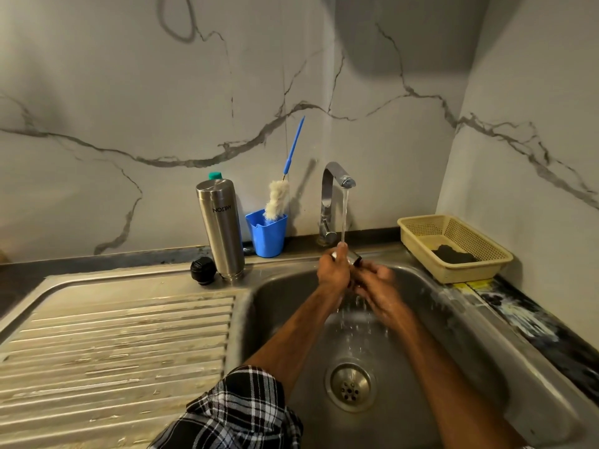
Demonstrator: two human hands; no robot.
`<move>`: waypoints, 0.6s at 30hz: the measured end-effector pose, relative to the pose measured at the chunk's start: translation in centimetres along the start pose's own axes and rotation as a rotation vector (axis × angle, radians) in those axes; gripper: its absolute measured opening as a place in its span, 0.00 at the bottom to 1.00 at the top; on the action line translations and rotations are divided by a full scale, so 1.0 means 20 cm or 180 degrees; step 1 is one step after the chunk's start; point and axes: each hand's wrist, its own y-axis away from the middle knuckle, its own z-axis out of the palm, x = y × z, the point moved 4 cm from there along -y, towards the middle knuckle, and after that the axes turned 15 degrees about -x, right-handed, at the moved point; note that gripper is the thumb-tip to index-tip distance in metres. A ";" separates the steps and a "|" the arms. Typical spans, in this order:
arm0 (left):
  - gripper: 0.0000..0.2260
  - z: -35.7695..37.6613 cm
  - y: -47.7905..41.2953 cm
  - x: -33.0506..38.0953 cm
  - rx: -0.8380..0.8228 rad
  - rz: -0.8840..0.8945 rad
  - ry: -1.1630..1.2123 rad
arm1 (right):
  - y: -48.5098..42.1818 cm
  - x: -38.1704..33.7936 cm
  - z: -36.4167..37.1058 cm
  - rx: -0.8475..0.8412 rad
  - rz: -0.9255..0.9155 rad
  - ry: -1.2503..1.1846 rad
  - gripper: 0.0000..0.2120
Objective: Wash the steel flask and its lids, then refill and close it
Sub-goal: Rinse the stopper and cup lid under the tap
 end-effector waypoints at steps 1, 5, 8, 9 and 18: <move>0.14 0.00 0.00 0.00 0.0036 0.0024 -0.0143 | 0.00 -0.01 0.00 0.0123 -0.0024 0.0280 0.16; 0.14 -0.01 -0.01 0.01 0.0157 0.0260 -0.0981 | -0.01 -0.02 -0.01 0.0201 -0.0314 0.1083 0.24; 0.15 -0.02 -0.02 0.00 0.0100 0.0128 -0.1579 | -0.01 -0.03 0.01 0.0142 -0.0441 0.1880 0.26; 0.15 -0.03 -0.03 -0.02 0.0073 0.0016 -0.1719 | -0.01 -0.03 0.02 0.0100 -0.0475 0.2136 0.27; 0.16 -0.10 -0.05 0.05 -0.0664 -0.0370 -0.0785 | 0.02 -0.06 -0.03 -0.0337 -0.0438 0.1324 0.30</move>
